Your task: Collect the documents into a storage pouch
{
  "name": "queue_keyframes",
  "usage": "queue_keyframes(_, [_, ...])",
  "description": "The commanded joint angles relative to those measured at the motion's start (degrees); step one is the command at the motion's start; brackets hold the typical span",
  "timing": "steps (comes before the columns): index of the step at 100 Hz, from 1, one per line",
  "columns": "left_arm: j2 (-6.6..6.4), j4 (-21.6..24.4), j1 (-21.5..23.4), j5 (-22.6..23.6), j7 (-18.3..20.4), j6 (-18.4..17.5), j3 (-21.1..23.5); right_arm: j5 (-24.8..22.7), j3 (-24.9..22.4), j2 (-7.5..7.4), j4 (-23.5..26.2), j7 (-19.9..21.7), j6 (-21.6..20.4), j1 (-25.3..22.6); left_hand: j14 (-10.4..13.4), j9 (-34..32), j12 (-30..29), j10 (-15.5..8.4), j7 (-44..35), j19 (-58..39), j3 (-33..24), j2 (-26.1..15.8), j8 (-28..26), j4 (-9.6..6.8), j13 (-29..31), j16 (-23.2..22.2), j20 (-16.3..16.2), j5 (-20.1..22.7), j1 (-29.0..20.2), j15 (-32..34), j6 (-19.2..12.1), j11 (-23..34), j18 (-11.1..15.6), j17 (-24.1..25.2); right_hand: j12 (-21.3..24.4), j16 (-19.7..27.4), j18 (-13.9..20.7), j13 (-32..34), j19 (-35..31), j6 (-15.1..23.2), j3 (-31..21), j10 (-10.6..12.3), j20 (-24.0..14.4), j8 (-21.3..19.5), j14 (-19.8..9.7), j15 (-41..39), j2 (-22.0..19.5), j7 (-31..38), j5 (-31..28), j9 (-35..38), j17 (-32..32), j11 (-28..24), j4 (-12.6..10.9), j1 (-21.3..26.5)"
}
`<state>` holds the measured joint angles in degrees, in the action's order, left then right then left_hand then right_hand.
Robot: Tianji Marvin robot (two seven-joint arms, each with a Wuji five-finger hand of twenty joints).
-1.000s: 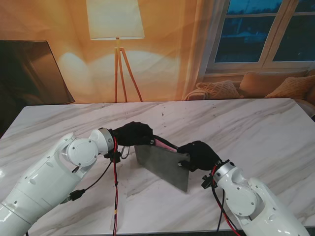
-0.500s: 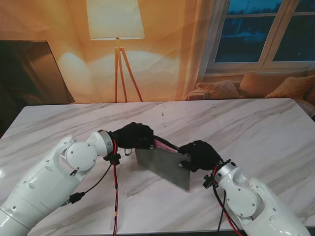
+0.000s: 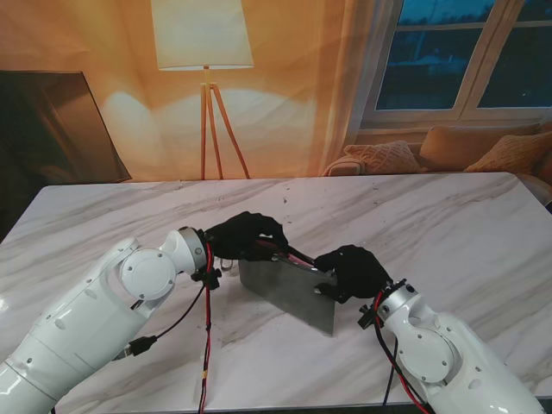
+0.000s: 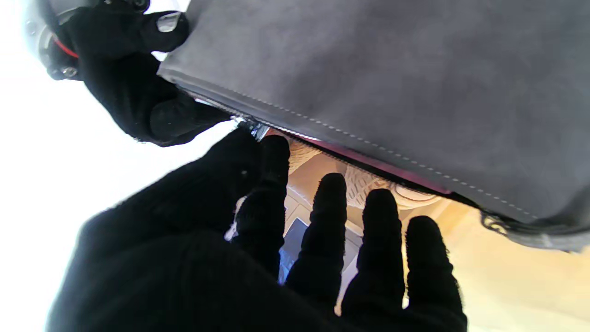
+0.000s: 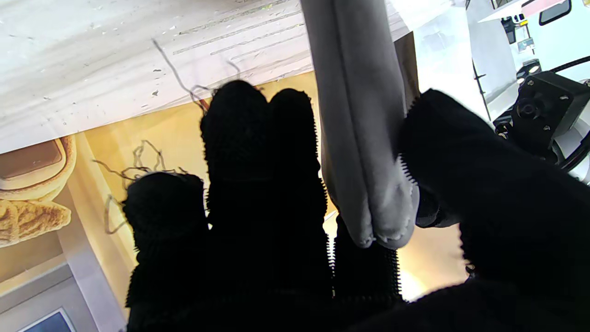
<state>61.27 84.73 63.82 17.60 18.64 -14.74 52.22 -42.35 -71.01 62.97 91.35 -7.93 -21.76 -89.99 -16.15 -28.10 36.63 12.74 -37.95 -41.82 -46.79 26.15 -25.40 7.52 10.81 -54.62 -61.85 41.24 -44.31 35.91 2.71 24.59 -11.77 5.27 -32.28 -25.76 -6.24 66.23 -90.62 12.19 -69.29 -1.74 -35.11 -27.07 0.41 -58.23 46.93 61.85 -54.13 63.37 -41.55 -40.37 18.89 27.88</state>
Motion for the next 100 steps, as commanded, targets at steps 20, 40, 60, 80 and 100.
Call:
queue_keyframes(20, [0.74, -1.2, -2.3, -2.6, 2.4, 0.3, -2.6, -2.9, -0.6, -0.39, 0.0, 0.3, -1.5, 0.5, 0.8, 2.5, -2.5, -0.3, 1.1, 5.2, 6.2, -4.4, 1.6, 1.04, -0.7, 2.3, 1.9, 1.9, 1.6, -3.0, -0.3, -1.9, 0.1, 1.4, 0.9, -0.7, 1.0, -1.4, 0.2, 1.4, 0.7, 0.6, -0.4, 1.8, -1.5, 1.1, -0.1, -2.5, 2.0, -5.3, 0.8, 1.4, 1.0, -1.3])
queue_keyframes(40, [0.99, -2.1, -2.8, -4.6, 3.1, 1.1, -4.1, -3.7, -1.3, -0.66, 0.4, 1.2, -2.4, 0.3, 0.6, 2.8, -2.8, 0.1, 2.9, 8.4, 9.7, -7.8, 1.4, -0.69, -1.3, 2.8, -0.1, 2.7, 2.3, -4.4, 1.3, -2.7, 0.4, 1.9, 0.8, -0.8, 1.1, -1.6, 0.7, 1.6, -0.6, 0.7, -0.4, 1.8, -1.9, 1.4, 0.1, -2.2, 1.9, -4.9, 1.1, 1.1, 0.2, 1.0])
queue_keyframes(60, [0.82, 0.3, 0.1, -1.3, 0.9, 1.4, -1.0, -4.3, -1.4, -0.72, 0.2, 0.8, -3.0, 0.2, 0.3, 2.4, -2.5, 0.0, 5.5, 7.6, 8.3, -6.6, 0.4, -0.85, -0.7, 2.4, -2.5, 0.7, 2.9, -4.2, 1.6, -2.5, 0.3, 1.2, -1.1, -1.1, 1.5, -0.6, 0.7, 2.4, -3.0, 0.6, -0.5, 2.3, -2.6, 1.0, 0.0, -1.8, 0.9, -1.5, 0.0, -0.2, -1.3, 5.0])
queue_keyframes(80, [0.12, 5.3, 5.7, 4.6, -1.0, 2.2, 5.4, -4.8, -1.2, -0.80, -0.2, 0.6, -3.3, 0.3, 0.1, 2.0, -2.7, -0.1, 9.1, 4.6, 6.8, -7.8, -0.4, -1.92, 0.3, 2.3, -2.4, -2.3, 5.2, -4.1, 2.4, -2.7, -0.1, 0.5, -2.1, 0.0, 1.6, 0.1, 0.7, 2.6, -4.2, 0.8, -0.5, 3.3, -2.6, 1.0, 1.1, -1.6, 0.7, 0.1, -0.7, 0.6, -1.6, 6.5])
queue_keyframes(100, [-0.36, 9.3, 12.1, 8.9, -1.8, 5.6, 12.1, -5.0, -1.3, -0.88, -0.1, 0.9, -3.4, 0.3, -0.7, 2.7, -3.6, -0.4, 16.8, 0.6, 4.9, -10.7, 2.1, -5.10, 1.3, 3.2, -0.1, -9.1, 6.9, -4.8, 3.6, -3.5, -0.2, 0.2, -2.4, -0.2, 1.8, 0.7, 0.3, 2.5, -3.9, 0.6, -0.6, 3.6, -3.0, 0.0, 0.8, -1.4, 0.4, 0.6, -1.5, 0.5, -1.5, 6.2])
